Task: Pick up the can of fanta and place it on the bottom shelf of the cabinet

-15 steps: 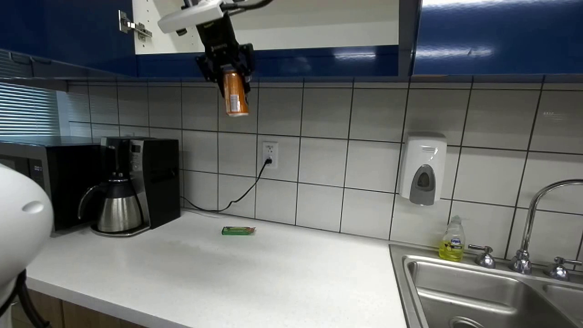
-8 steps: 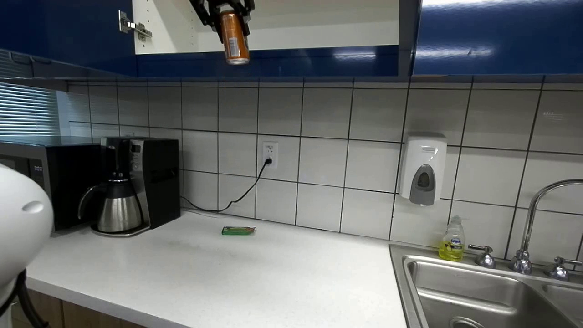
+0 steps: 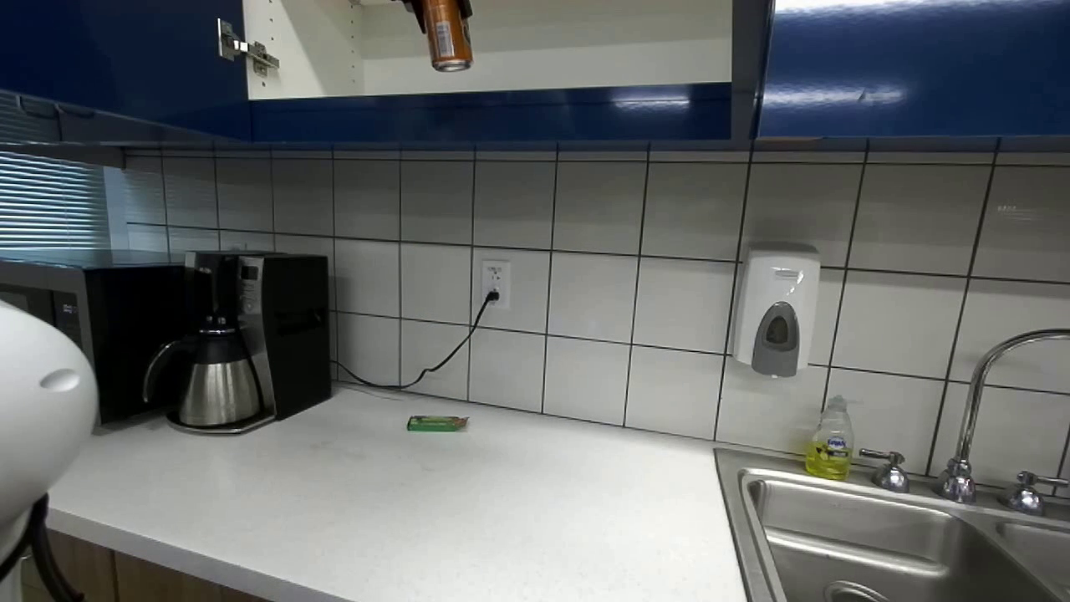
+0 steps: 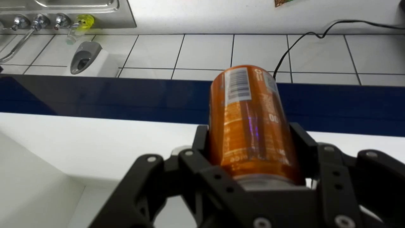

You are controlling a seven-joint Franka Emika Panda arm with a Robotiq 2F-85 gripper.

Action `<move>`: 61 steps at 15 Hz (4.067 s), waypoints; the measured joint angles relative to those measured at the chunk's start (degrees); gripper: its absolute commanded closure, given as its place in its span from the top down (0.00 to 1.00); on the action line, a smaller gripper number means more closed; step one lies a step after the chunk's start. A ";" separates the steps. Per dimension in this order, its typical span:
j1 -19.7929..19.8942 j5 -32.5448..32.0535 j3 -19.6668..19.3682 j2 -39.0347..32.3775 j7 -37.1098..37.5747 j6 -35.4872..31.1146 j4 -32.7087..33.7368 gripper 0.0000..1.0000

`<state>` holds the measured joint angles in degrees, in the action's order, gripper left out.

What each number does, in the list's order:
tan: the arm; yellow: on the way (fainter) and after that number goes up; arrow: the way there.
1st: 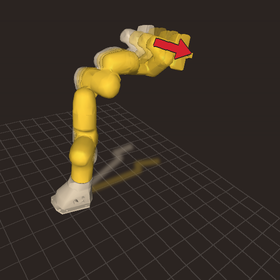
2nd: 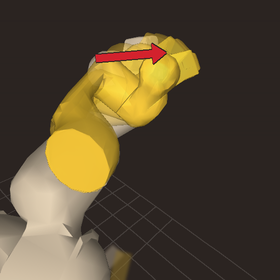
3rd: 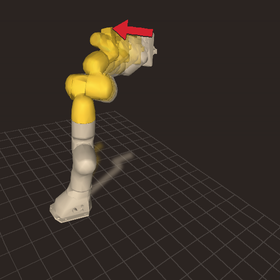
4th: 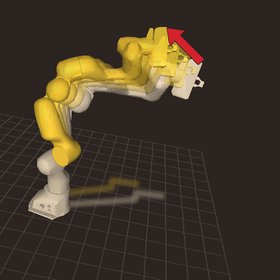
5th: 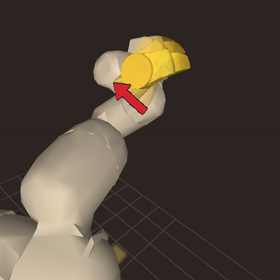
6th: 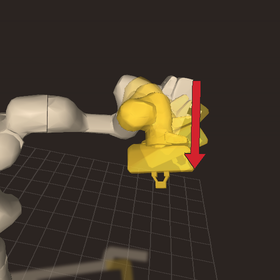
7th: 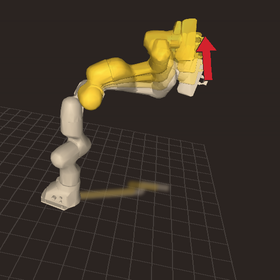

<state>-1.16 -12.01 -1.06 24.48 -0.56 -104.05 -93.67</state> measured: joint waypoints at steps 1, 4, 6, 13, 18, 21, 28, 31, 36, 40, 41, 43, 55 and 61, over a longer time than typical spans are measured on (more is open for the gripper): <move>0.00 0.00 0.00 -1.50 0.06 0.78 2.39 0.39; 0.02 0.00 0.02 -6.00 0.68 3.02 9.42 0.39; 0.03 0.00 0.02 -9.18 0.97 4.77 14.04 0.39; 0.39 0.48 -0.48 -20.49 2.38 10.14 28.06 0.39; 0.57 1.90 -1.97 -27.74 2.49 12.59 36.18 0.39; 0.58 3.05 -2.94 -31.51 2.49 13.76 39.80 0.39; 0.63 4.53 -4.41 -37.47 2.49 15.35 46.77 0.97; 0.64 4.53 -4.90 -38.70 2.49 16.21 48.24 1.00; 0.90 5.25 -5.48 -38.88 2.48 17.60 49.99 1.00; 1.33 6.41 -5.64 -37.93 2.32 18.48 50.24 1.00; 1.42 6.48 -5.65 -37.67 2.19 18.79 50.17 1.00; 1.62 6.69 -5.66 -36.87 1.93 19.24 49.67 1.00; 0.12 6.14 -5.29 -19.38 -2.73 21.22 30.53 1.00; -1.01 4.88 -4.02 -7.78 -3.18 19.90 12.15 1.00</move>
<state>-2.18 -7.13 -5.08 16.70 -3.74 -84.15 -81.52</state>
